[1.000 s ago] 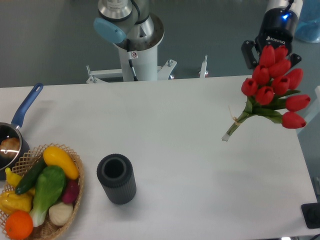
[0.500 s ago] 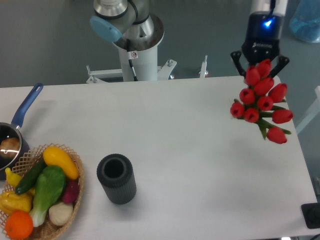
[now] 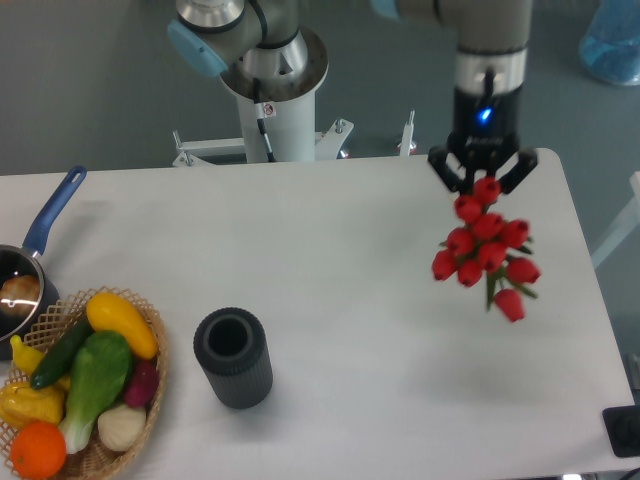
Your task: Place the flowers on the table
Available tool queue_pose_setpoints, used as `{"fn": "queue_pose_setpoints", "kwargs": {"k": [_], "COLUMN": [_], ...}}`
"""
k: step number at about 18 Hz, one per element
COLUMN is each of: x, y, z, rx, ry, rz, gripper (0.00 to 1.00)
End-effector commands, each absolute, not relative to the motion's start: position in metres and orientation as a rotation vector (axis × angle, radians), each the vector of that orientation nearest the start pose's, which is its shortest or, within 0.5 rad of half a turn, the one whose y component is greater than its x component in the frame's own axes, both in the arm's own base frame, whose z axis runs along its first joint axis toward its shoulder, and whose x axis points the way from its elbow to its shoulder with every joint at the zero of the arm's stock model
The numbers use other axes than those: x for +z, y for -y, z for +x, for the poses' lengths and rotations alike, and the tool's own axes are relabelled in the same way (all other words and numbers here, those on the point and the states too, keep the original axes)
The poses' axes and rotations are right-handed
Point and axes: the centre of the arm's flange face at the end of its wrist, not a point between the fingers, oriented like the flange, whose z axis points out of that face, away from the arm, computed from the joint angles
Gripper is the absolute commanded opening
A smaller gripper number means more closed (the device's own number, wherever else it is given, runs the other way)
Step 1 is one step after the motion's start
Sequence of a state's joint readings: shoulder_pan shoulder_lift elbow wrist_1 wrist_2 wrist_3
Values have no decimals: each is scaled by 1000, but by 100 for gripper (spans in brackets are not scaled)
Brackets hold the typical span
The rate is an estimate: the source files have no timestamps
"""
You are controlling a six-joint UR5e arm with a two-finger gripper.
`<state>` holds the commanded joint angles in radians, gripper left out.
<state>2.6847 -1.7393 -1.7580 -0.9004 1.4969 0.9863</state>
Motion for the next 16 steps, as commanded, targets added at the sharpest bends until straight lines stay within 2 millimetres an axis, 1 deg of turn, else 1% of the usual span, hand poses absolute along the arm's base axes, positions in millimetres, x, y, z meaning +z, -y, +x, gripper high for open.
{"fn": "queue_pose_setpoints", "kwargs": {"k": [2,3,5,6,7,11,13,16], "x": [365,354,336,329,328,302,298,292], "y": [-391,-403,-408,-416,-423,-431,-438,-441], "z": [-443,-440,-441,-438,-436,-439,-435,-434], "rx": [352,344,342,332,334,323,319,296], "ry": [132,103,89,67,48,33,12,7], "rz": [-2952,-2978,-3031,-3041,-3041,-3100,-3107,-3103], "gripper": [21,21,21,21,21,21,21,22]}}
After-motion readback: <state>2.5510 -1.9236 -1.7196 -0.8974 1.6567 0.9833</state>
